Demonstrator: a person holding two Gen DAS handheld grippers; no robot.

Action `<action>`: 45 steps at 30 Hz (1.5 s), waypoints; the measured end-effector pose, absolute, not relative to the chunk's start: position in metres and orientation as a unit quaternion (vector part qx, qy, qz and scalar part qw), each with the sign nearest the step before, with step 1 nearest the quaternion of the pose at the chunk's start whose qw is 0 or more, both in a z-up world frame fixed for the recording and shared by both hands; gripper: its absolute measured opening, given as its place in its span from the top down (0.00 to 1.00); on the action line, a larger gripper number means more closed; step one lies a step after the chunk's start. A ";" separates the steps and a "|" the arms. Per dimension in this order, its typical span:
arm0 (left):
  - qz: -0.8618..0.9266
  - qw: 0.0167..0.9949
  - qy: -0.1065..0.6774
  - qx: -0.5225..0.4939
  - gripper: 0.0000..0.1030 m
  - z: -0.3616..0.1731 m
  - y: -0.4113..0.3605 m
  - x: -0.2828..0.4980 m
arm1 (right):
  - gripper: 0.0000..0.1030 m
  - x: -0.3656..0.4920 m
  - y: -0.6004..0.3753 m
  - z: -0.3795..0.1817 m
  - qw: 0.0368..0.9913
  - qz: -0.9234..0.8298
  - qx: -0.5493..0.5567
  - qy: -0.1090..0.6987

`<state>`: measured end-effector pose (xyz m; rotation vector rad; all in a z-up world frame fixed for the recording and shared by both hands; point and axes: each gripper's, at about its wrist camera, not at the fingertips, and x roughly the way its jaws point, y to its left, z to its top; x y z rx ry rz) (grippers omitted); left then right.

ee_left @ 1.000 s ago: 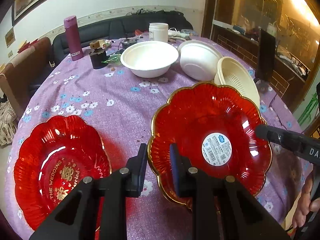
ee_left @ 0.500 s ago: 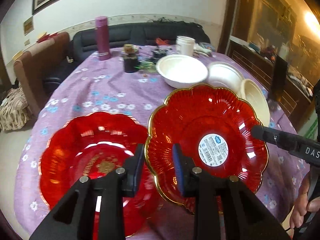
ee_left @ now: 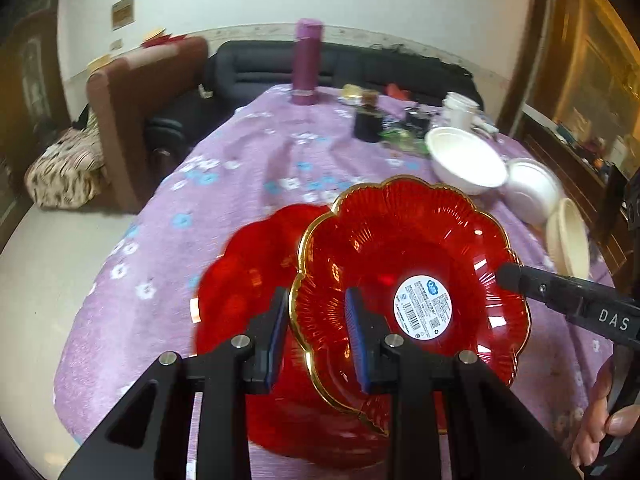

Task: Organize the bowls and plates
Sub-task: 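Carry the small red plate onto the large red plate with the left tool, then open the left tool to release the stacked red plates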

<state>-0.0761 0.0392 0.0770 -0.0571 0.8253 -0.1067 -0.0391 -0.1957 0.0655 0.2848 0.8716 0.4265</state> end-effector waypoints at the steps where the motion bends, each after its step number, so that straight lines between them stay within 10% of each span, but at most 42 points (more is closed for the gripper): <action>1: -0.048 0.913 0.403 -0.031 0.74 0.075 0.044 -0.076 | 0.84 -0.036 -0.190 0.063 0.873 0.207 0.133 0.421; 17: -0.013 0.905 0.425 -0.022 0.74 0.051 0.071 -0.064 | 0.82 -0.008 -0.131 0.031 0.859 0.209 0.049 0.464; 24: -0.025 0.903 0.429 -0.013 0.50 0.050 0.065 -0.062 | 0.78 -0.009 -0.125 0.031 0.858 0.206 0.033 0.469; 45: -0.028 0.910 0.413 -0.014 0.40 0.066 0.057 -0.068 | 0.62 -0.028 -0.158 0.055 0.870 0.205 0.062 0.444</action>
